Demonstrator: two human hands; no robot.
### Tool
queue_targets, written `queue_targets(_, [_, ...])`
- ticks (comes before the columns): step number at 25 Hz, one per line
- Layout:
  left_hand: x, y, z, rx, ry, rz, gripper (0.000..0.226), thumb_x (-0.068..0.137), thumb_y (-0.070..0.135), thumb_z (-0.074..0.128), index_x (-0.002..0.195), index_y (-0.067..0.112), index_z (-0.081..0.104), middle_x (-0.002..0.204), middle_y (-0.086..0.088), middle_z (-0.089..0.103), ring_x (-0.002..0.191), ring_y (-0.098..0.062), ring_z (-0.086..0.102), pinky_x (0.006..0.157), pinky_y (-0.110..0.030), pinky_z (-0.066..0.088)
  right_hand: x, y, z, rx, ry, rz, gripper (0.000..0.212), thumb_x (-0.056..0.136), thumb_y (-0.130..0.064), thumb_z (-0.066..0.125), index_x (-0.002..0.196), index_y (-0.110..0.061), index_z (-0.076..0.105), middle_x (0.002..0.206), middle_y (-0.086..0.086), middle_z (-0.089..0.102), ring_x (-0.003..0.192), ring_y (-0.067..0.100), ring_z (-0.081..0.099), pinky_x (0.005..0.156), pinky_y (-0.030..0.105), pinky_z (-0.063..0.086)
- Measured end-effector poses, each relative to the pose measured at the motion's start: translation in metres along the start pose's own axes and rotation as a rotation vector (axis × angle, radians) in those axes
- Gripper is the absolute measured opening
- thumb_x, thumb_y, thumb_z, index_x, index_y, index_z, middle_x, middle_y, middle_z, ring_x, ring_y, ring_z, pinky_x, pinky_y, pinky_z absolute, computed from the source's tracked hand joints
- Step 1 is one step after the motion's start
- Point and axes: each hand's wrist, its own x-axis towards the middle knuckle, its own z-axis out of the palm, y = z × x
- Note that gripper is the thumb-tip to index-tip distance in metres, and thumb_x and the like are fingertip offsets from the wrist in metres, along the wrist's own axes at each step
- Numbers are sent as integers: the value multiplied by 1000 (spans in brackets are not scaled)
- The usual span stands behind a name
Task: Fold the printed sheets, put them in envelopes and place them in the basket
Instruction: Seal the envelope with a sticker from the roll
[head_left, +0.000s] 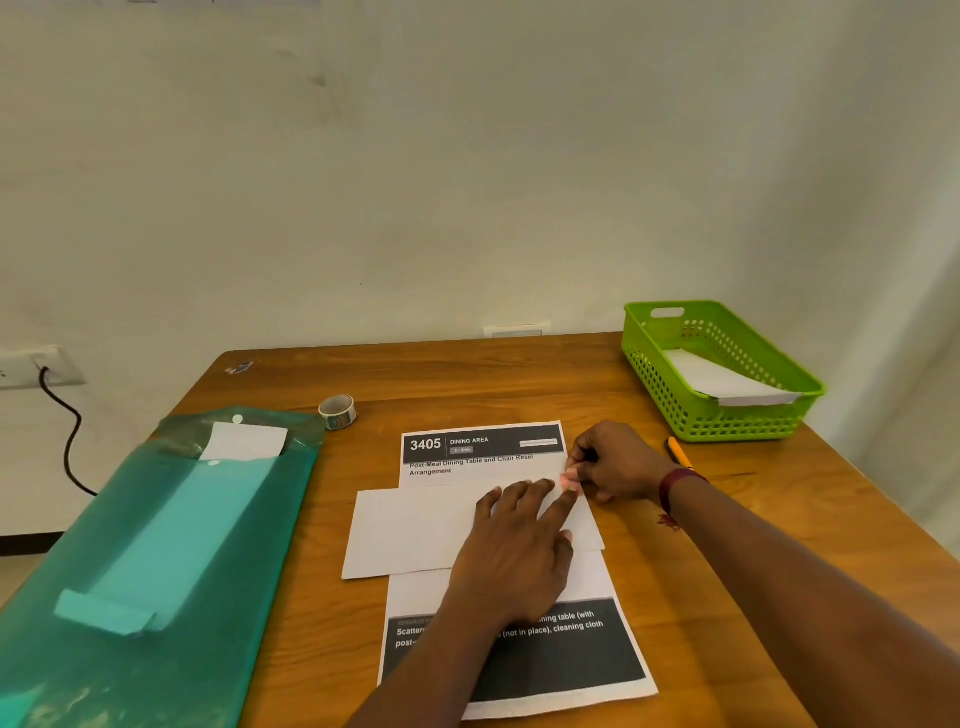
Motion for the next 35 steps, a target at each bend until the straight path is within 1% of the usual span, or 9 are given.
queue_targets(4, [0,-1,0,11,-11,-4,55,99,46,19,151,30,26,158,-1,29,144,-23,26,118,-46,20,0,0,4,7,27,9,9,90,-12,66,96,-11,72,86,-2,64,60,7,61,50,12,48])
queue_targets(10, [0,1,-2,9,-30,-8,55,100,47,18,151,31,27,159,0,27,145,-23,24,119,-47,18,-2,2,9,0,81,11,11,89,-13,67,98,-10,72,97,2,68,63,6,56,53,12,44])
queue_targets(13, [0,0,-2,13,-33,-10,54,100,47,19,151,30,29,159,0,28,145,-23,25,119,-47,18,-3,4,13,1,133,-2,13,86,-14,71,99,-11,72,100,4,69,72,6,55,57,12,41])
queue_targets(17, [1,1,-2,12,-17,-3,54,99,46,20,149,30,34,157,0,33,143,-24,30,117,-47,22,-2,6,15,96,173,32,17,82,-10,74,98,-12,69,94,4,69,78,11,61,56,13,43])
queue_targets(19, [0,1,-1,16,-19,-2,54,99,45,21,148,28,36,156,-1,34,141,-24,32,116,-48,24,-1,6,15,101,186,62,17,81,-11,76,97,-12,68,91,0,67,75,9,59,54,13,43])
queue_targets(22, [1,2,-1,38,-6,15,54,98,44,24,146,24,40,156,-1,36,137,-27,40,110,-51,32,0,4,18,105,237,80,16,80,-14,77,93,-15,68,87,-2,65,77,10,59,55,14,42])
queue_targets(26, [5,0,-5,67,-47,57,57,98,42,23,149,20,34,159,0,29,139,-29,35,109,-54,29,-5,4,24,142,314,70,14,81,-10,75,87,-18,64,83,-4,65,78,11,60,62,15,45])
queue_targets(30, [4,1,-6,70,-30,54,58,97,42,21,147,19,37,157,0,35,137,-29,37,105,-53,32,-13,9,22,184,281,23,20,79,-8,77,91,-18,64,84,-4,63,76,9,59,62,12,44])
queue_targets(35, [4,1,-3,46,-54,38,57,98,43,21,149,19,32,159,0,30,142,-29,28,110,-54,25,-20,13,16,260,182,5,30,77,-2,77,97,-19,63,92,1,63,81,12,59,65,15,49])
